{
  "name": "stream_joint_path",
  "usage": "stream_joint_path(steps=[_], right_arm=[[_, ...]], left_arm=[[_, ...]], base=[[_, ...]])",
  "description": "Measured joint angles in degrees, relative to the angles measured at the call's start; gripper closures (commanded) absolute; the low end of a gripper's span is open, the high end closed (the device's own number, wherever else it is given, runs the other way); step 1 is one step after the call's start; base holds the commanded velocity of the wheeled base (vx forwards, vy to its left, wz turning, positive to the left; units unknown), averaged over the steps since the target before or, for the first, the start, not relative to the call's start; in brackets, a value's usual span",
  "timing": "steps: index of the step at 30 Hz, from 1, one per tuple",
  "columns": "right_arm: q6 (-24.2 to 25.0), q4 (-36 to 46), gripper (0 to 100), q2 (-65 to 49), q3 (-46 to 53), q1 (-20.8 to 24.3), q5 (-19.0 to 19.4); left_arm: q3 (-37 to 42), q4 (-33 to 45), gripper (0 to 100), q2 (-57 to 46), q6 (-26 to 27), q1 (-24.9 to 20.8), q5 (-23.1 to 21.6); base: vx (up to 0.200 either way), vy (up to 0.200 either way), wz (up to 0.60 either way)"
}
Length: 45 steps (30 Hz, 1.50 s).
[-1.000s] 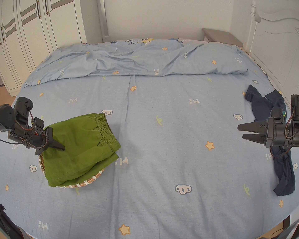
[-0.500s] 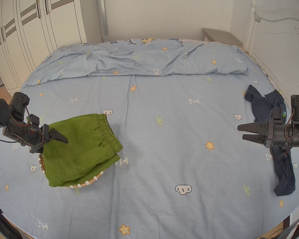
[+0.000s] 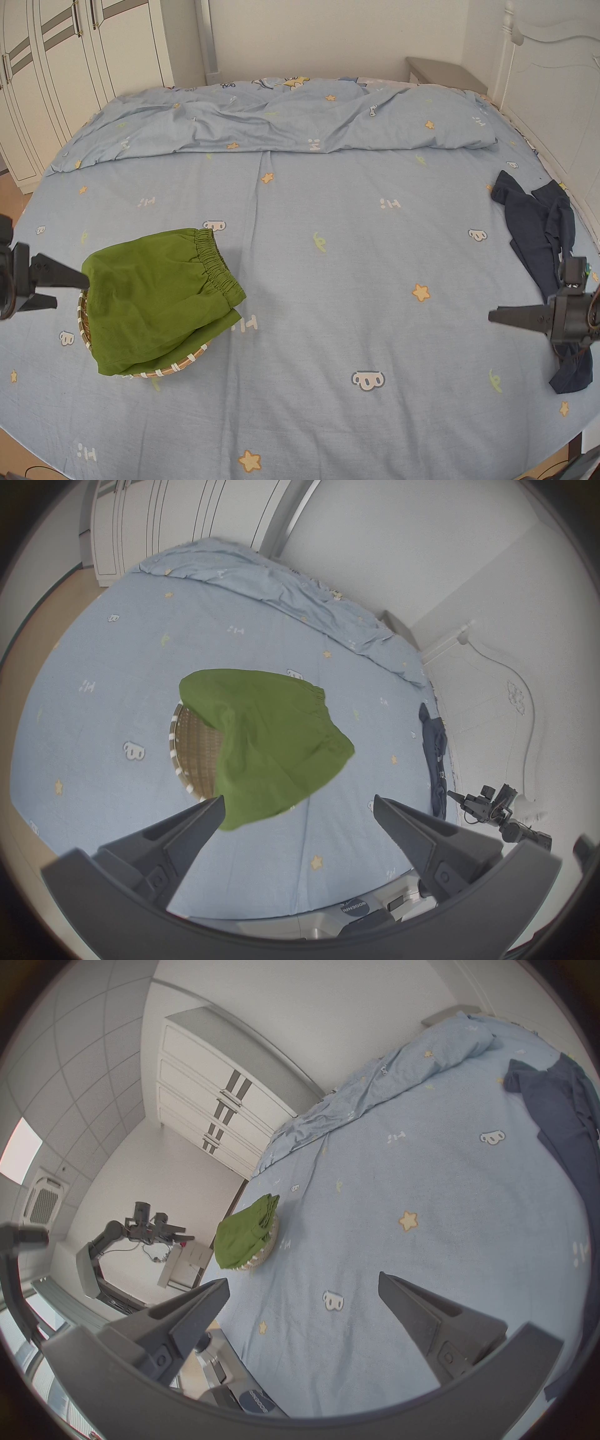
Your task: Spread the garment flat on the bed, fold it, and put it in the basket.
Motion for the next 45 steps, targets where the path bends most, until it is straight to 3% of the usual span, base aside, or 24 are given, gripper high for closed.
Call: stream_joint_path(steps=[7,17,25,28,31,34,36,38,42,45], right_arm=[[-0.26,0.54,0,-15.36,10.2,0.11,-0.04],[4.38,11.46,0,-41.37,16.88,0.32,-0.2],[6.07,17.59,0,-58.73,21.72,0.09,-0.26],[6.45,20.26,0,-64.5,23.43,-0.73,-0.35],[6.27,21.49,0,-68.74,24.23,-1.62,-1.21],[5.03,22.08,0,-71.19,24.65,-2.22,-4.66],[3.04,22.38,0,-72.25,24.91,-2.52,-9.72],[0.88,22.38,0,-72.83,25.15,-2.72,-14.95],[-4.13,20.52,0,-73.59,26.42,-3.05,-30.53],[-6.57,17.81,0,-73.85,27.95,-3.18,-40.22]], left_arm=[[11.22,0.9,0,-16.21,-0.41,-0.52,0.06],[29.11,-0.63,0,-41.18,-0.63,-1.45,-0.29],[43.25,-2.58,0,-60.48,-0.74,-5.92,-0.27],[45.81,-3.05,0,-64.96,-0.57,-7.44,1.21],[47.35,-4.04,0,-67.67,0.13,-8.2,6.85],[48.9,-6.57,0,-69.27,1.1,-8.57,17.14],[50.55,-10.41,0,-69.99,2.1,-8.75,25.62],[52.35,-14.96,0,-70.35,2.97,-8.87,31.03],[56.33,-23.69,0,-70.86,4.6,-9.03,37.99],[58.34,-26.56,0,-71.01,5.3,-9.14,40.17]], base=[[0.0,0.0,0.0],[0.0,0.0,0.0],[0.0,0.0,0.0],[0.0,0.0,0.0],[0.0,0.0,0.0],[0.0,0.0,0.0],[0.0,0.0,0.0],[0.0,0.0,0.0],[0.0,0.0,0.0],[0.0,0.0,0.0]])
